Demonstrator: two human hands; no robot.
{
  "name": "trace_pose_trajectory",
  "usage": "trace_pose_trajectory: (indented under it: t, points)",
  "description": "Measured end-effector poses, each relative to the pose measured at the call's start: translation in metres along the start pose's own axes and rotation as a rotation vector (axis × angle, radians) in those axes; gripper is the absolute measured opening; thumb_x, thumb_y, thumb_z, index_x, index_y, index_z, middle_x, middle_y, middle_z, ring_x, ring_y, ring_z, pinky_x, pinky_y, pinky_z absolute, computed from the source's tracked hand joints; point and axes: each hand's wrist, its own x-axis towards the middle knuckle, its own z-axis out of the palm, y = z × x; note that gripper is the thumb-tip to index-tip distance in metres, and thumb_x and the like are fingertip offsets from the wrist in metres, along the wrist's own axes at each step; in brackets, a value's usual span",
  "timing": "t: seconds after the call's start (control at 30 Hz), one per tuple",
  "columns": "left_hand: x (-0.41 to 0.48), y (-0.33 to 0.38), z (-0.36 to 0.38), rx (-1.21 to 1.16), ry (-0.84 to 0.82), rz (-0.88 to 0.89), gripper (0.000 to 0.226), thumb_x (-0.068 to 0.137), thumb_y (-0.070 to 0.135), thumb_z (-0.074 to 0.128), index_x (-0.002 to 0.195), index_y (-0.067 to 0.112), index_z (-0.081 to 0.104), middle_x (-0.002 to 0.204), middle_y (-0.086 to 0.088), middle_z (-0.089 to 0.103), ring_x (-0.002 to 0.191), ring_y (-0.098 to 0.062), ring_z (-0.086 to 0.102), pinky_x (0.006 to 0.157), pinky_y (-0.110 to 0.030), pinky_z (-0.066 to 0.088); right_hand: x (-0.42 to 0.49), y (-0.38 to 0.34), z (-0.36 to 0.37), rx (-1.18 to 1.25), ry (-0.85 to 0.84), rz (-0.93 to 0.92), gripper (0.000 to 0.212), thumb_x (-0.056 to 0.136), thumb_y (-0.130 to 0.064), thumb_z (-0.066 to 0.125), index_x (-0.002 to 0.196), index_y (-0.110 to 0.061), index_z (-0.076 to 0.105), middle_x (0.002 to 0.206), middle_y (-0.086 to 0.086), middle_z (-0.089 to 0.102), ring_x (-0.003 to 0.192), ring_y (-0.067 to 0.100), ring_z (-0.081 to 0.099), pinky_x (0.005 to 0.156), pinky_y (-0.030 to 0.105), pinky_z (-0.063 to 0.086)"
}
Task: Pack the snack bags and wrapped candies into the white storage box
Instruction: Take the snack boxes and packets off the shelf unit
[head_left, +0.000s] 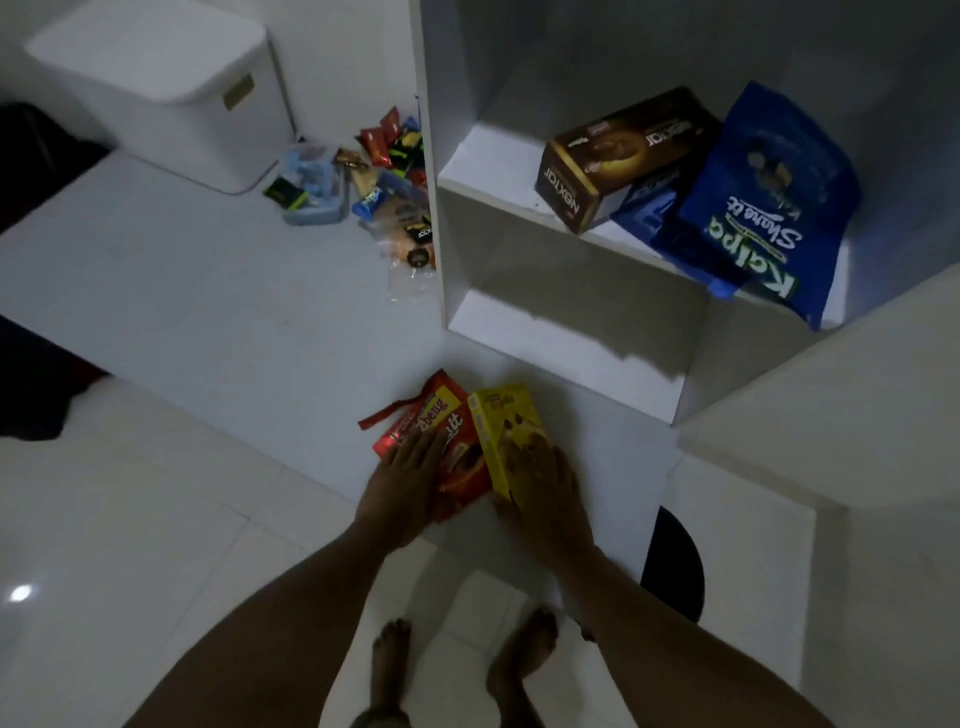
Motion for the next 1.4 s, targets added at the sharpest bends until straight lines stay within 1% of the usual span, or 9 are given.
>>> trace_pose_trajectory:
  t: [0.1, 0.3, 0.57, 0.7, 0.83, 0.97, 1.1, 1.27, 1.4]
  points:
    - [-0.007, 0.022, -0.009, -0.089, 0.135, -0.087, 0.082, 0.084, 0.055, 0.065, 0.151, 0.020, 0.034, 0.141, -0.010, 0.055, 0.126, -0.032, 0.056, 0.090, -0.045, 0.053, -0.004, 0.009, -0.014, 0.096, 0.032, -0.017, 0.073, 0.091, -0.050, 0.047, 0.153, -0.034, 0.013, 0.158, 0.010, 0.024, 0.134, 0.039, 0.035, 0.106, 0.052, 0.040]
    - [-0.002, 0.052, -0.033, -0.207, 0.043, -0.146, 0.069, 0.096, 0.043, 0.046, 0.150, 0.052, 0.004, 0.145, -0.002, 0.051, 0.118, -0.033, 0.059, 0.086, -0.039, 0.052, -0.016, 0.032, -0.043, 0.212, 0.094, -0.029, 0.069, 0.084, -0.058, 0.031, 0.145, -0.041, 0.003, 0.159, 0.003, 0.016, 0.136, 0.038, 0.030, 0.109, 0.050, 0.035]
    - [0.008, 0.077, -0.058, -0.213, 0.053, 0.027, 0.061, 0.097, 0.029, 0.042, 0.149, 0.050, 0.019, 0.161, 0.005, 0.020, 0.134, -0.026, 0.044, 0.105, -0.038, 0.041, -0.015, 0.049, -0.072, 0.139, 0.145, -0.011, 0.067, 0.088, -0.059, 0.033, 0.150, -0.036, 0.019, 0.156, 0.011, 0.024, 0.130, 0.038, 0.040, 0.100, 0.048, 0.045]
    - [0.013, 0.089, -0.069, -0.348, 0.126, 0.047, 0.039, 0.089, 0.055, 0.058, 0.127, 0.046, 0.055, 0.121, -0.010, 0.063, 0.105, -0.042, 0.061, 0.086, -0.049, 0.053, -0.020, 0.055, -0.080, 0.182, 0.225, -0.031, 0.065, 0.087, -0.053, 0.046, 0.145, -0.023, 0.041, 0.147, 0.018, 0.041, 0.120, 0.040, 0.051, 0.089, 0.048, 0.054]
    - [0.016, 0.104, -0.075, -0.341, 0.276, -0.047, 0.042, 0.101, 0.043, 0.037, 0.139, 0.029, 0.049, 0.136, -0.001, 0.057, 0.119, -0.020, 0.059, 0.099, -0.033, 0.049, -0.032, 0.053, -0.087, 0.190, 0.298, -0.038, 0.064, 0.088, -0.053, 0.048, 0.143, -0.020, 0.046, 0.146, 0.018, 0.042, 0.118, 0.040, 0.050, 0.089, 0.049, 0.052]
    - [0.010, 0.121, -0.072, -0.535, 0.305, -0.103, 0.042, 0.094, 0.031, 0.050, 0.135, 0.020, 0.051, 0.126, 0.000, 0.060, 0.105, -0.017, 0.063, 0.089, -0.032, 0.054, -0.052, 0.048, -0.086, 0.153, 0.311, 0.023, 0.066, 0.088, -0.052, 0.052, 0.146, -0.022, 0.042, 0.150, 0.014, 0.038, 0.125, 0.037, 0.045, 0.095, 0.048, 0.050]
    - [-0.001, 0.148, -0.057, -0.709, 0.338, -0.067, 0.035, 0.090, 0.013, 0.063, 0.125, 0.014, 0.059, 0.112, 0.007, 0.062, 0.085, 0.012, 0.060, 0.071, 0.000, 0.043, -0.081, 0.059, -0.076, 0.104, 0.310, 0.036, 0.064, 0.091, -0.054, 0.047, 0.146, -0.024, 0.039, 0.150, 0.013, 0.040, 0.122, 0.039, 0.049, 0.089, 0.048, 0.052]
    - [-0.015, 0.185, -0.034, -0.759, 0.412, 0.050, 0.026, 0.085, 0.018, 0.074, 0.110, 0.016, 0.066, 0.103, 0.018, 0.061, 0.089, 0.015, 0.059, 0.077, -0.004, 0.047, -0.124, 0.094, -0.071, 0.085, 0.330, 0.136, 0.062, 0.094, -0.051, 0.051, 0.148, -0.024, 0.037, 0.150, 0.015, 0.040, 0.124, 0.040, 0.047, 0.092, 0.049, 0.051]
    - [-0.022, 0.225, -0.023, -0.744, 0.397, 0.125, 0.033, 0.081, 0.032, 0.076, 0.108, 0.016, 0.066, 0.103, 0.011, 0.064, 0.089, 0.001, 0.064, 0.077, -0.011, 0.053, -0.150, 0.130, -0.074, 0.132, 0.330, 0.224, 0.065, 0.092, -0.045, 0.059, 0.149, -0.022, 0.037, 0.152, 0.014, 0.038, 0.126, 0.040, 0.045, 0.095, 0.050, 0.049]
